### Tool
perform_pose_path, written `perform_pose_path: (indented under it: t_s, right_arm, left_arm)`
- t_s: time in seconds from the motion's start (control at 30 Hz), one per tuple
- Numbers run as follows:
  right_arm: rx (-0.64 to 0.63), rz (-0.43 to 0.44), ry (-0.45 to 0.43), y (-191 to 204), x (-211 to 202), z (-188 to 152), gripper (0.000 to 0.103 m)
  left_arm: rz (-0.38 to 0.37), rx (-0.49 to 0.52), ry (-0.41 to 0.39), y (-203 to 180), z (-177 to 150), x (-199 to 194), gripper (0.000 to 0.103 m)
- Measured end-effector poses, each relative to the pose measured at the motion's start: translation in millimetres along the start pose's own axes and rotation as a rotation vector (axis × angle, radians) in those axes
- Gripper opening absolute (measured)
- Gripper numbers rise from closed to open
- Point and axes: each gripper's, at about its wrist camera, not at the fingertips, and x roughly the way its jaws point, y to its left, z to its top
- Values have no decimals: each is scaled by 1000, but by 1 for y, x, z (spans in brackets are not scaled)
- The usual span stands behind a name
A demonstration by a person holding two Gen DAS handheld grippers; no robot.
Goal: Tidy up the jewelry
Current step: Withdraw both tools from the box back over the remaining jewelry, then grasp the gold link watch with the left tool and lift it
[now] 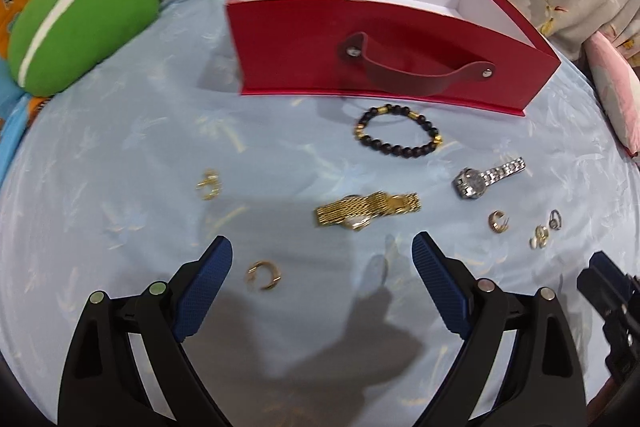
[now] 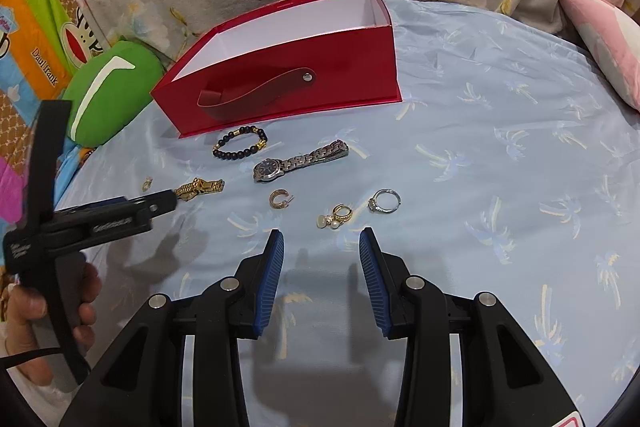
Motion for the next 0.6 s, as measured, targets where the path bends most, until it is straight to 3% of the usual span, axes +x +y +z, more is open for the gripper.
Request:
perform_pose_path:
  t_s: [0.1, 0.23, 0.43, 0.6]
  right_arm:
    - [8, -4, -3, -4, 0, 2, 39]
    - [22, -8, 0, -10, 1, 4, 39]
    - [38, -3, 0, -15, 3, 5, 39]
    - [43, 1, -5, -17, 3, 7, 39]
  left_arm:
    - [-27, -16, 7, -8, 6, 9, 89]
    - [-15, -18, 36, -17, 11, 27, 88]
    - [12, -21, 10, -21, 12, 30, 88]
    - [-48, -109, 30, -6, 6, 18, 88]
